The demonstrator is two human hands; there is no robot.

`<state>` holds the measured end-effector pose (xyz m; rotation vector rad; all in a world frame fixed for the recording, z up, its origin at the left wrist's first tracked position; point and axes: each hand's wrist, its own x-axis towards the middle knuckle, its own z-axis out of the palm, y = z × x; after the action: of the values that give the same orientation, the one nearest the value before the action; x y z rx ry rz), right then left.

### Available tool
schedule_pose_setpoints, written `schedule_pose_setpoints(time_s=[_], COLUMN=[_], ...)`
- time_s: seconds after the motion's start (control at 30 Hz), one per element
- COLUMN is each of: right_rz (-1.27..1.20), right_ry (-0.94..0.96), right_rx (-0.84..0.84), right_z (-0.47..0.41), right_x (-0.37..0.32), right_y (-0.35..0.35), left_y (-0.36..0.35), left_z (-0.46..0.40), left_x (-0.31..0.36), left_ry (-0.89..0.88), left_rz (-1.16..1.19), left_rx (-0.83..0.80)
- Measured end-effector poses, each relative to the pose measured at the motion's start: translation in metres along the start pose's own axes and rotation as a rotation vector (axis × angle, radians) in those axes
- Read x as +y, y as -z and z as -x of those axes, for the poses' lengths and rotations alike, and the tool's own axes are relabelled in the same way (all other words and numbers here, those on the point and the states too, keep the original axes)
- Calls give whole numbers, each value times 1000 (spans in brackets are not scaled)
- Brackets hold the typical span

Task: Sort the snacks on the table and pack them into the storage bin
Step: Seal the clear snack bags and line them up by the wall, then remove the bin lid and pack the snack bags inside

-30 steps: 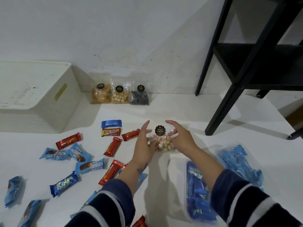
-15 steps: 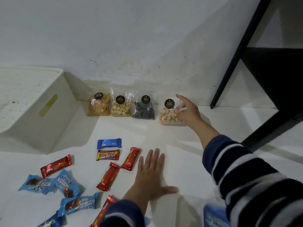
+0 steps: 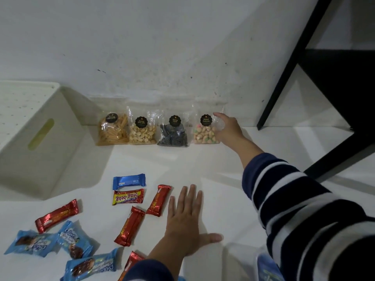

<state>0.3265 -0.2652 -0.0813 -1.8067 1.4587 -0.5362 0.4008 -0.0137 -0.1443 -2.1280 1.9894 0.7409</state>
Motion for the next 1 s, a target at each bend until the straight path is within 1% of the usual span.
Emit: schedule_pose_setpoints(time_s=[0.13, 0.3, 0.4, 0.53, 0.6, 0.73, 0.87, 1.0], right_rz=[94, 223, 304, 347, 387, 496, 519, 527], right_ry=[-19, -69, -93, -140, -150, -112, -68, 3], right_rx=[4, -153, -204, -199, -231, -288, -334, -328], right_z=[40, 130, 179, 230, 255, 306, 352, 391], right_x=[-1, -11, -22, -41, -52, -85, -120, -156], right_y=[2, -2, -2, -2, -4, -9, -17, -33], left_y=[1, 9, 30, 65, 80, 104, 114, 114], left_z=[-1, 1, 10, 44, 69, 122, 177, 238], left_x=[-1, -5, -12, -27, -34, -48, -77, -113], left_ry=[-16, -61, -135, -232, -252, -272, -209, -147], left_rz=[-12, -21, -62, -2, -7, -32, 54, 119], left_rx=[-13, -60, -104, -132, -123, -92, -10, 63])
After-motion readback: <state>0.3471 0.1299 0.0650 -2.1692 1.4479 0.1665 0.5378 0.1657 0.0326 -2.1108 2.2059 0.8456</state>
